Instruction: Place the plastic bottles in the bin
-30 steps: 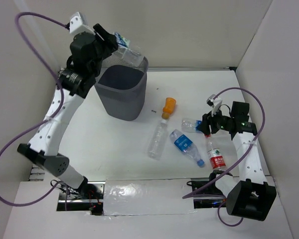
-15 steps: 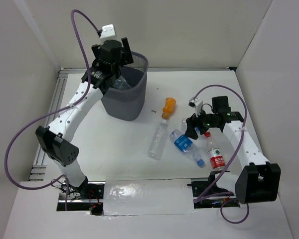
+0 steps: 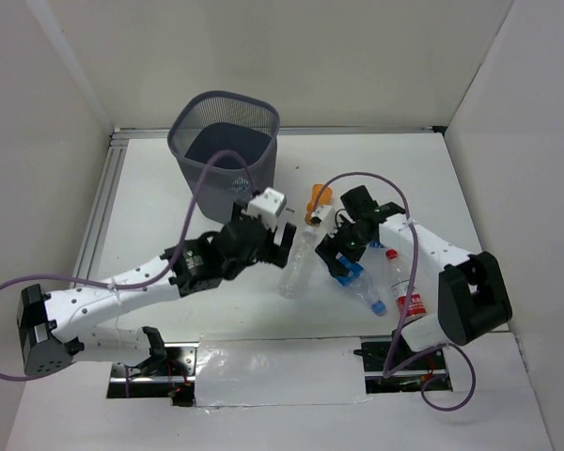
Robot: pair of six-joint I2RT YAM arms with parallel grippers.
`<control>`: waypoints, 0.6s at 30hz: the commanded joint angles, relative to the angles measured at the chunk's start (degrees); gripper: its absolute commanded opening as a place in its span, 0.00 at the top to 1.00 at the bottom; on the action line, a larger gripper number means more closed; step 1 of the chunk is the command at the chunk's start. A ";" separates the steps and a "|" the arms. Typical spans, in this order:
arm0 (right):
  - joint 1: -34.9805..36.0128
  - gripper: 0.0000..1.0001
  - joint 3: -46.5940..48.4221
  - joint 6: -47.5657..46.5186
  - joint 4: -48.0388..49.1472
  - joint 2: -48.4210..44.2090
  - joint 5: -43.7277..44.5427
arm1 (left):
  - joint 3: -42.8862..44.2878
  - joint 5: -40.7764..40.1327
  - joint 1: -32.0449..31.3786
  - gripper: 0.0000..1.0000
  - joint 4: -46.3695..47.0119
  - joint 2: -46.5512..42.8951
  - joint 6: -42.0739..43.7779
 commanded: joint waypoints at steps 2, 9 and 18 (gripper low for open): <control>3.14 0.02 -2.29 4.39 8.92 3.60 9.33 | -8.07 -3.43 -4.60 0.01 -2.18 -3.44 -11.51; 3.84 0.26 -2.82 4.92 11.30 8.70 8.13 | -13.00 -6.25 -6.72 0.01 -3.42 -3.45 -15.04; -3.79 0.74 19.55 -10.08 -14.25 1.23 -11.35 | -16.52 -0.28 -6.72 0.01 1.86 -2.84 -13.55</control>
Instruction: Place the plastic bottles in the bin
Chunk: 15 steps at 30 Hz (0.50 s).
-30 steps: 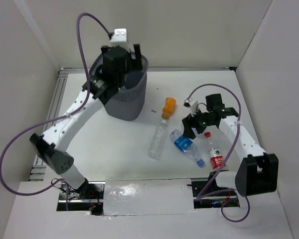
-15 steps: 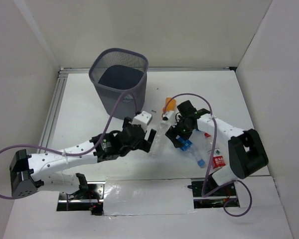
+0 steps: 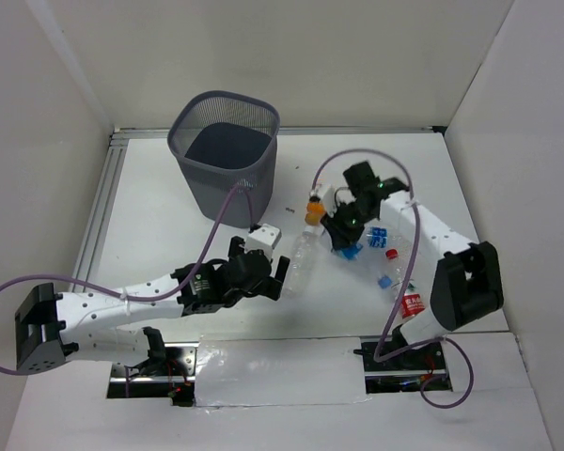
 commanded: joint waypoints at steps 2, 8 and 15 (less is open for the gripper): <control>-3.70 0.75 26.56 -7.60 -14.23 -4.10 -11.55 | -0.32 2.37 -0.14 0.01 5.62 0.18 0.93; -3.17 0.77 55.14 6.86 4.11 2.05 -12.77 | -0.85 3.60 -1.19 0.01 8.25 2.65 1.54; 4.55 0.76 63.29 18.85 35.66 11.52 -14.88 | -1.55 4.13 -1.81 0.01 8.26 3.88 1.02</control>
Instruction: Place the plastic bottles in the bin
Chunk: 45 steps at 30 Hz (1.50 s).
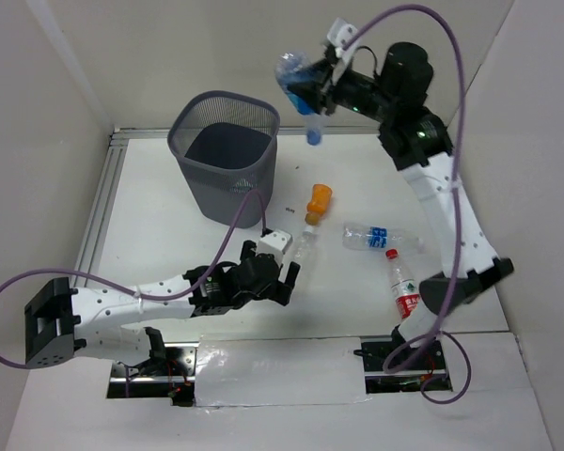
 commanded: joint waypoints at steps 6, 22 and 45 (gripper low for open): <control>11.53 0.72 13.43 11.86 21.55 18.96 -0.63 | -2.90 -0.88 -0.61 0.01 3.43 -1.59 -0.61; 0.05 0.00 14.41 13.79 4.38 17.22 5.26 | 5.62 0.25 1.05 0.01 11.52 14.92 6.51; -40.84 0.20 -45.98 6.07 -9.28 -17.85 -18.63 | 27.94 5.97 5.81 1.00 0.71 16.18 17.22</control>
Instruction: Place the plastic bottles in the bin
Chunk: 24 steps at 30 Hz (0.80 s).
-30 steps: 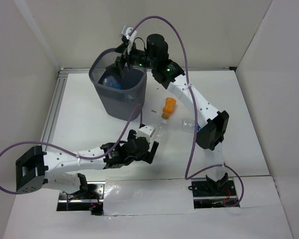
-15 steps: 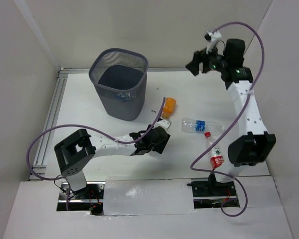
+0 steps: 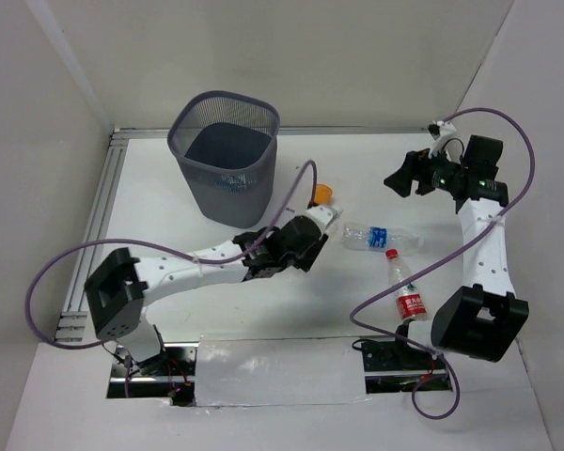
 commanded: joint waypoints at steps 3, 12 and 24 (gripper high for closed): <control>-1.92 0.20 -3.20 -5.29 -3.28 -3.63 -4.46 | 15.69 -2.68 2.29 1.00 -0.85 -11.41 7.32; -0.60 0.25 -10.93 -15.14 -5.92 -4.77 -0.42 | 32.93 -9.89 23.99 0.99 5.39 -9.23 9.35; 10.20 0.00 -13.75 -29.98 -10.39 -7.76 11.35 | 35.22 -11.83 35.96 0.00 -0.05 0.80 6.36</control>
